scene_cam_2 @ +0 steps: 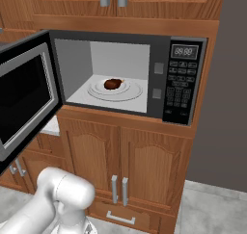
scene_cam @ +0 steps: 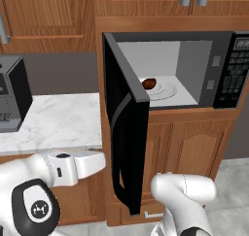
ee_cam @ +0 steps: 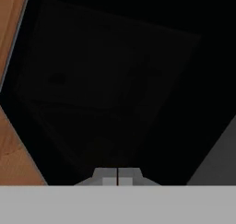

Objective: Transport the steak from the fridge to the microwave and turn on the microwave.

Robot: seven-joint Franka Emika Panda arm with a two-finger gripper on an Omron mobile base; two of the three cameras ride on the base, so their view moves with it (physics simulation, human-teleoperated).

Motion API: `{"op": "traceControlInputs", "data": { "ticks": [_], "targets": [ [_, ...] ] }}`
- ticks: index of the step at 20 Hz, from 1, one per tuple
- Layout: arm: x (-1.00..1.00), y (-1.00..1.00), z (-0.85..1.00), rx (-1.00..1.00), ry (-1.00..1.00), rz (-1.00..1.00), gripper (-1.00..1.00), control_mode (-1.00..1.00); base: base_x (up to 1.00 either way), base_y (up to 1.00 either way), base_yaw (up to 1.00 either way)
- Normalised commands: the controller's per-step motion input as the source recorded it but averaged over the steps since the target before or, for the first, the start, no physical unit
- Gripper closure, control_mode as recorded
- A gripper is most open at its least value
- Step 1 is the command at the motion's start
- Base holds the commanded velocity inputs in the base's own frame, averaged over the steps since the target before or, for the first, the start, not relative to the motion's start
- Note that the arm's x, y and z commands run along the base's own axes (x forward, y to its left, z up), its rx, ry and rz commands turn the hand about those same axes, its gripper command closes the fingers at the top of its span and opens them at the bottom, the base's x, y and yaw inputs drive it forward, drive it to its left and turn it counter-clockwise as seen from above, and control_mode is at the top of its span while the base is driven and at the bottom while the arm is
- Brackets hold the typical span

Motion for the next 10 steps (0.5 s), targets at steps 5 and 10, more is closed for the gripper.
{"op": "traceControlInputs", "data": {
  "ticks": [5, 10],
  "targets": [
    [0.21, 0.0, -0.05, -0.05, -0.02, -0.15, 1.0, -1.0, 0.0, 0.0, 0.0],
    [0.02, -0.17, 0.0, -0.04, 0.0, -0.02, 1.0, -1.0, 0.0, 0.0, 0.0]
  ]
}}
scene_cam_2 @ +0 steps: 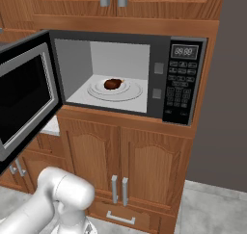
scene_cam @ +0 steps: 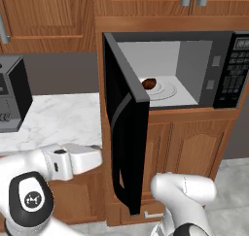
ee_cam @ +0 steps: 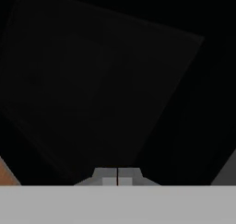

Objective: Transport the steak from the fridge to the microwave and turn on the microwave.

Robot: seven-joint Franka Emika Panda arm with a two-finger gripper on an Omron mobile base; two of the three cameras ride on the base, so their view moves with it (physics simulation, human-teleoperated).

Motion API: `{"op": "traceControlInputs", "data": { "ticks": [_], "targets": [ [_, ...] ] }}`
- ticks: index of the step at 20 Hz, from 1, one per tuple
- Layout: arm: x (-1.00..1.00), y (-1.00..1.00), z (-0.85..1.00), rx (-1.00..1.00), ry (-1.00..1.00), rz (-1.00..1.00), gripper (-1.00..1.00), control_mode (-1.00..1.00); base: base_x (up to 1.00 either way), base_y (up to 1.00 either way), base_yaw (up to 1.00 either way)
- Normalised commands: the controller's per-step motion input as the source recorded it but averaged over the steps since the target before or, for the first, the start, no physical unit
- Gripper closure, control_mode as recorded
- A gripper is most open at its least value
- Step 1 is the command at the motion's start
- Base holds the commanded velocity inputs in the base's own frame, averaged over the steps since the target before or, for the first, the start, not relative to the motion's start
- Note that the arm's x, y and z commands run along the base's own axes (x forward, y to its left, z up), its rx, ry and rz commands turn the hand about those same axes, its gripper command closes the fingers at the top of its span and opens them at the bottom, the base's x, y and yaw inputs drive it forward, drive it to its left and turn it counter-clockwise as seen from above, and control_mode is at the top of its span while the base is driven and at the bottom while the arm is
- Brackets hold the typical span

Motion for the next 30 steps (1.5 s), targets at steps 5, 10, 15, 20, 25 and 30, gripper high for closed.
{"op": "traceControlInputs", "data": {
  "ticks": [5, 10, 15, 20, 25, 30],
  "targets": [
    [0.0, -0.42, 0.0, -0.08, 0.0, 0.0, 1.0, -1.0, 0.0, 0.0, 0.0],
    [0.0, -0.51, -0.01, -0.1, -0.01, 0.0, 1.0, -1.0, 0.0, 0.0, 0.0],
    [0.0, -0.49, 0.0, -0.06, 0.0, 0.0, 1.0, -1.0, 0.0, 0.0, 0.0],
    [0.0, -0.52, 0.02, 0.0, 0.0, 0.0, 1.0, -1.0, 0.0, 0.0, 0.0],
    [0.16, -0.69, 0.14, 0.04, 0.01, 0.0, 1.0, -1.0, 0.0, 0.0, 0.0],
    [0.09, -0.65, 0.01, 0.03, 0.0, 0.0, 1.0, -1.0, 0.0, 0.0, 0.0]
  ]
}}
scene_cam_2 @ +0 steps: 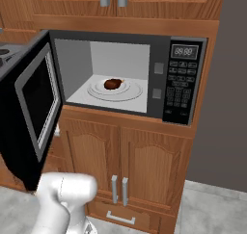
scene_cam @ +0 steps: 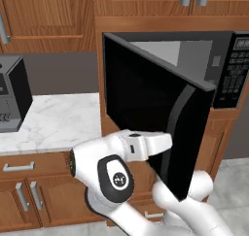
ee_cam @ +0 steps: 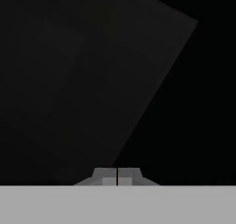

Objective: Transport the steak from the fridge to the microwave and turn on the microwave.

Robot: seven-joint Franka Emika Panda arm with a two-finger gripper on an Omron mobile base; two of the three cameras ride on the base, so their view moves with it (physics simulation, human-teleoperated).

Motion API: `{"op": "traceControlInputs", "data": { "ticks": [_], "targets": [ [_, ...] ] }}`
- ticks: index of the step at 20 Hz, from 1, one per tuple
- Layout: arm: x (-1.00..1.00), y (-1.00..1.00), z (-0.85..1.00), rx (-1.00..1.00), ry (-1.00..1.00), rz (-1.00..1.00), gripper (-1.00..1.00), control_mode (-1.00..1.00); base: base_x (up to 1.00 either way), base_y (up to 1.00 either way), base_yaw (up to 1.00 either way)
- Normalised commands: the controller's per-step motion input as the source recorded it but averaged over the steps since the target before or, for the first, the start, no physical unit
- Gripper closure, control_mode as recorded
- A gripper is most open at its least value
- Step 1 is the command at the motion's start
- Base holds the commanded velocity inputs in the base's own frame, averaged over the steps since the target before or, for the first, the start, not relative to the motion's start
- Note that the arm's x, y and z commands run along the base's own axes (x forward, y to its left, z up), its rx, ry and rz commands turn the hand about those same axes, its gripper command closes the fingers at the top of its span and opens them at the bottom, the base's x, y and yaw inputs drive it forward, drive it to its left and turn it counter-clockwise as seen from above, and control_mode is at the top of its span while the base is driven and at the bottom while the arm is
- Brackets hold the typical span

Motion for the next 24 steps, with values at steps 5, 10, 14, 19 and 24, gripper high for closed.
{"op": "traceControlInputs", "data": {
  "ticks": [5, 10, 14, 19, 24],
  "targets": [
    [0.17, -0.65, 0.0, 0.02, 0.0, 0.01, 1.0, -1.0, 0.0, 0.0, 0.0],
    [0.47, -0.6, 0.0, 0.01, 0.01, 0.17, 1.0, -1.0, 0.0, 0.0, 0.0],
    [0.61, -0.63, 0.0, 0.01, 0.1, 0.13, 1.0, -1.0, 0.0, 0.0, 0.0],
    [0.46, -0.4, 0.0, 0.0, 0.09, 0.07, 1.0, -1.0, 0.0, 0.0, 0.0],
    [0.3, -0.14, 0.0, 0.0, 0.03, 0.12, 1.0, -1.0, 0.0, 0.0, 0.0]
  ]
}}
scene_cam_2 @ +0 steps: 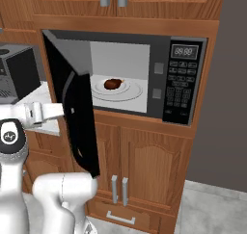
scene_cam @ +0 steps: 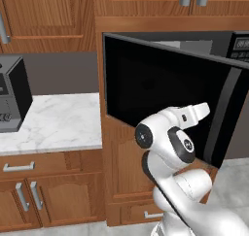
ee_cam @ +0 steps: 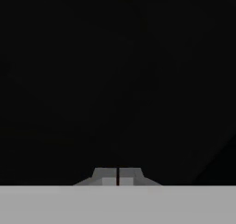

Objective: Transport the steak from the fridge to the microwave and turn on the microwave.

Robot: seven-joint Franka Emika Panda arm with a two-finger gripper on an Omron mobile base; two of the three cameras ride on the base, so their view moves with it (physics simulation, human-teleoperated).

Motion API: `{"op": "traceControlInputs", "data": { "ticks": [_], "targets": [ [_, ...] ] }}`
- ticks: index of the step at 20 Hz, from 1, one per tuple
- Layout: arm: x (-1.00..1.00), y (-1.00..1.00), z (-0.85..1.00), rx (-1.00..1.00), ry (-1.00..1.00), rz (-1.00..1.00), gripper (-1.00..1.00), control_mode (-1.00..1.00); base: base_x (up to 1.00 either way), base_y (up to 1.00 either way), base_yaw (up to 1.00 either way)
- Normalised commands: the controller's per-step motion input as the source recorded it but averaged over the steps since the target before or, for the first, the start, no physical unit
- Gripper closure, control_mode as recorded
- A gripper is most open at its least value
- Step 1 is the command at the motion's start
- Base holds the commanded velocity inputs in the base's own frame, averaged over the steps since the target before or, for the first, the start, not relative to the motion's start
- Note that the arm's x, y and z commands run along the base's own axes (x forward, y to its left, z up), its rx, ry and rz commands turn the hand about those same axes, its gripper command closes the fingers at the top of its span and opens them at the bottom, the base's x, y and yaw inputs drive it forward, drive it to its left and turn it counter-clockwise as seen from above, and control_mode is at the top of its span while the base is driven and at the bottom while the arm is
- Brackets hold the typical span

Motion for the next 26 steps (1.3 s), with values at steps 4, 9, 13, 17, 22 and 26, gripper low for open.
{"op": "traceControlInputs", "data": {
  "ticks": [4, 9, 13, 17, 22, 26],
  "targets": [
    [0.43, -0.2, 0.0, 0.0, 0.02, 0.17, 1.0, -1.0, 0.0, 0.0, 0.0],
    [0.4, -0.21, 0.0, 0.0, 0.01, 0.16, 1.0, -1.0, 0.0, 0.0, 0.0],
    [0.41, -0.23, 0.0, 0.0, 0.0, 0.17, 1.0, -1.0, 0.0, 0.0, 0.0],
    [0.33, -0.24, 0.0, 0.0, 0.0, 0.17, 1.0, -1.0, 0.0, 0.0, 0.0],
    [0.33, -0.22, 0.0, 0.02, 0.01, 0.17, 1.0, -1.0, 0.0, 0.0, 0.0],
    [0.32, -0.18, 0.06, 0.07, 0.05, 0.16, 1.0, -1.0, 0.0, 0.0, 0.0]
  ]
}}
